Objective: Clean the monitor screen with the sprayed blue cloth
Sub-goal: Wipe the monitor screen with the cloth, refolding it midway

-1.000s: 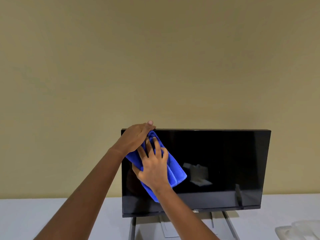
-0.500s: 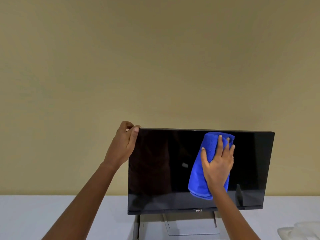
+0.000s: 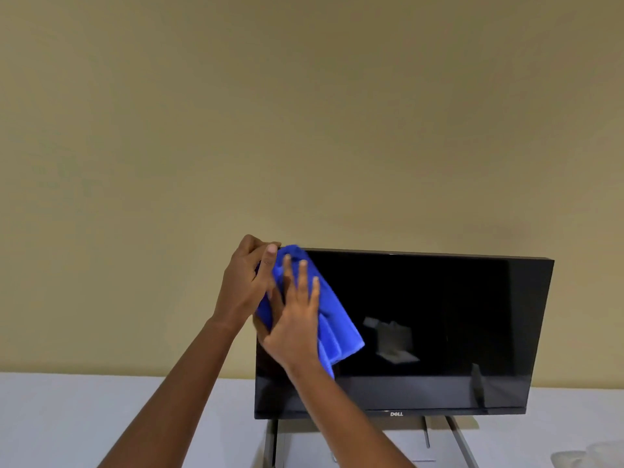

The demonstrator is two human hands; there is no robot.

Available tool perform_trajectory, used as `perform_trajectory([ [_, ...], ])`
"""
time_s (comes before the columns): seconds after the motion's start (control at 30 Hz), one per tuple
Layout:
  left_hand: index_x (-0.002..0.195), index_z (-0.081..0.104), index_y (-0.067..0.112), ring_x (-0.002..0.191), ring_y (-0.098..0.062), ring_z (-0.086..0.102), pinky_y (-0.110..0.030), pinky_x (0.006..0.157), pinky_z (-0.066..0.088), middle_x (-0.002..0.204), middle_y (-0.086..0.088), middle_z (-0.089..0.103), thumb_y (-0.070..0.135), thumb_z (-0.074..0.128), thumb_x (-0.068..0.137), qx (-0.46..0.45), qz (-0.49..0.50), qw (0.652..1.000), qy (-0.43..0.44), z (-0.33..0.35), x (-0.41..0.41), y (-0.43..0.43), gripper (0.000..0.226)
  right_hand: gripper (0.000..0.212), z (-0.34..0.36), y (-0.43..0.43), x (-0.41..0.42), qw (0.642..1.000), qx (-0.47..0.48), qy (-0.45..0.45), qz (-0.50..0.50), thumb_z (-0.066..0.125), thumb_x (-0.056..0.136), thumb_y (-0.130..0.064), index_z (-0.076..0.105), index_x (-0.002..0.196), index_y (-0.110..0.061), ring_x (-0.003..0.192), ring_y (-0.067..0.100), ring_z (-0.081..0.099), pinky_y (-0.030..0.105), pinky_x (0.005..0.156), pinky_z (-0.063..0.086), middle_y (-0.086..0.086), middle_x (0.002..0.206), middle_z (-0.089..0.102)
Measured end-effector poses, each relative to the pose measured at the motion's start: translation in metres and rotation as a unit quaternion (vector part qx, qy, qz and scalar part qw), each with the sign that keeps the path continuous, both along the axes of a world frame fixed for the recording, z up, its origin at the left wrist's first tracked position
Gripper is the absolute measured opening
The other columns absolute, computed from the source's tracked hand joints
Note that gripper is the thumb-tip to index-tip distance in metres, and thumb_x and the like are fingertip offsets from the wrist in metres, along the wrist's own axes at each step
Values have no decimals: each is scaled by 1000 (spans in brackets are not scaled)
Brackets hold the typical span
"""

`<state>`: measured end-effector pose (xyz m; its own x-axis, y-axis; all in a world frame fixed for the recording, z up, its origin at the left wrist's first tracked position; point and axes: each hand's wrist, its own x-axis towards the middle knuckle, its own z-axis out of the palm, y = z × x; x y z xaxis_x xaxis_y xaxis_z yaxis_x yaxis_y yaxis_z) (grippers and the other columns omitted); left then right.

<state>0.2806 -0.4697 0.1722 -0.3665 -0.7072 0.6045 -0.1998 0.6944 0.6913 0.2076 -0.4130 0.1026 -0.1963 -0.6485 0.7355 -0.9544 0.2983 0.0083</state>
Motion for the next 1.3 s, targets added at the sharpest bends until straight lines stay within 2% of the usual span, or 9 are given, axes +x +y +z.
perform_trajectory([
  [0.13,116,63,15,87,-10,54,-11,74,41,94,5,48,62,19,87,-30,-21,999,-2,-2,5,-2,71,74,-22,5,-10,988,58,126,62,65,66,-53,44,132,-27,134,28,39,50,106,34,5,142,48],
  [0.27,117,63,16,88,-11,54,-9,71,37,96,4,49,78,10,77,-52,-32,998,2,-4,7,-2,90,75,-29,33,-57,941,117,297,115,59,71,-58,38,138,-34,136,22,37,48,112,28,-3,144,44],
  [0.4,116,63,18,85,-5,53,-15,70,36,91,10,47,69,17,81,-38,-31,998,27,-4,3,-1,77,76,6,41,-92,971,20,233,41,54,72,-54,31,141,-31,142,24,18,53,111,10,1,148,36],
  [0.53,115,64,19,91,-7,53,-6,73,34,91,21,46,63,17,82,-21,-24,999,41,-8,1,-3,72,69,42,28,-87,995,-59,71,-42,45,81,-51,29,142,-24,140,29,16,56,109,23,7,150,24],
  [0.63,114,64,19,91,-3,52,-10,73,36,93,22,46,64,17,82,-21,-24,998,46,-9,1,-2,73,69,36,18,-72,996,-75,39,-33,45,82,-52,29,142,-21,140,31,17,58,108,25,8,151,23],
  [0.77,114,64,18,91,-9,53,-4,73,36,93,13,47,77,12,77,-24,-20,998,52,-10,-1,-2,87,72,7,18,-63,995,-41,87,-16,46,79,-53,28,142,-23,140,30,18,55,110,17,6,151,23],
  [0.9,113,65,11,87,-11,53,0,72,36,93,10,46,53,18,86,-26,-1,998,65,-12,-6,-3,68,77,-31,26,-59,984,31,173,27,50,74,-57,30,141,-25,137,29,23,54,109,14,2,148,26],
  [1.07,111,65,13,90,-14,56,-13,73,40,95,5,49,37,22,94,-16,16,995,98,-18,-12,-1,52,84,-92,50,-61,945,158,275,85,60,66,-65,34,138,-32,133,22,29,53,109,15,-5,145,32],
  [1.3,110,66,12,89,3,52,0,77,37,90,18,47,40,17,94,-18,2,994,108,-18,-11,-1,59,76,-105,65,-72,898,187,368,149,63,68,-61,39,136,-35,134,16,37,52,112,7,-14,143,44],
])
